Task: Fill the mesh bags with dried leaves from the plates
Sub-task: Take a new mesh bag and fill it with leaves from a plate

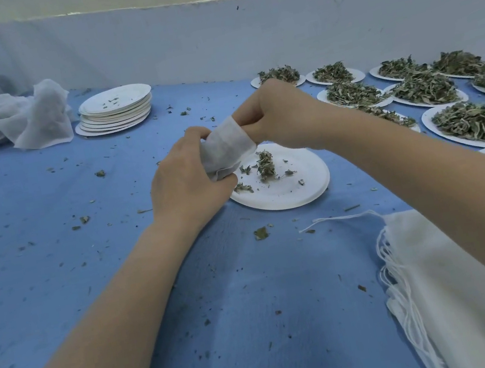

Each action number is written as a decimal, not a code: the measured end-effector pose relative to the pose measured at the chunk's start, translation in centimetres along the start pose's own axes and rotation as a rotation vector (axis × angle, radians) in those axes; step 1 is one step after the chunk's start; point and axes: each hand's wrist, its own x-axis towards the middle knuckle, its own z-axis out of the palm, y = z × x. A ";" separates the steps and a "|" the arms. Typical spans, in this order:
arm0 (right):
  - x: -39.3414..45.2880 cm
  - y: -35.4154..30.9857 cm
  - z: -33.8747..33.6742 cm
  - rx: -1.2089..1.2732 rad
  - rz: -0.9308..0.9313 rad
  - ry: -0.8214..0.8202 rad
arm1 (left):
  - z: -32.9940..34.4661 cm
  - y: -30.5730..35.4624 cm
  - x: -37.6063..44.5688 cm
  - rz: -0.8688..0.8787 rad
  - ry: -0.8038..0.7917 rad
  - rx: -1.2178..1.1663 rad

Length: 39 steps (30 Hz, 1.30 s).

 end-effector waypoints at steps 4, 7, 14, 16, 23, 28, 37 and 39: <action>-0.5 -0.3 -1.1 0.047 -0.023 -0.236 | 0.0 0.0 0.1 -0.004 0.005 0.013; -0.3 0.3 -1.8 0.255 -0.051 -0.132 | -0.2 -0.2 0.3 -0.033 0.016 0.040; 1.6 4.2 1.2 -0.343 0.127 -0.034 | -0.4 -0.5 0.4 -0.063 -0.006 0.108; 1.7 5.1 2.3 -0.428 0.133 -0.110 | -0.3 -0.6 0.4 -0.043 -0.006 0.128; 0.8 5.5 2.2 -0.349 0.046 -0.179 | -0.1 -0.7 0.3 -0.035 0.011 0.147; 0.9 4.3 2.3 -0.392 -0.063 -0.213 | -0.2 -0.7 0.3 -0.032 0.009 0.152; -1.1 3.6 0.6 -0.396 -0.002 -0.184 | -0.2 -1.0 0.4 -0.058 0.004 0.142; -1.2 3.5 0.0 -0.527 0.127 -0.191 | -0.2 -1.0 0.4 -0.061 0.003 0.144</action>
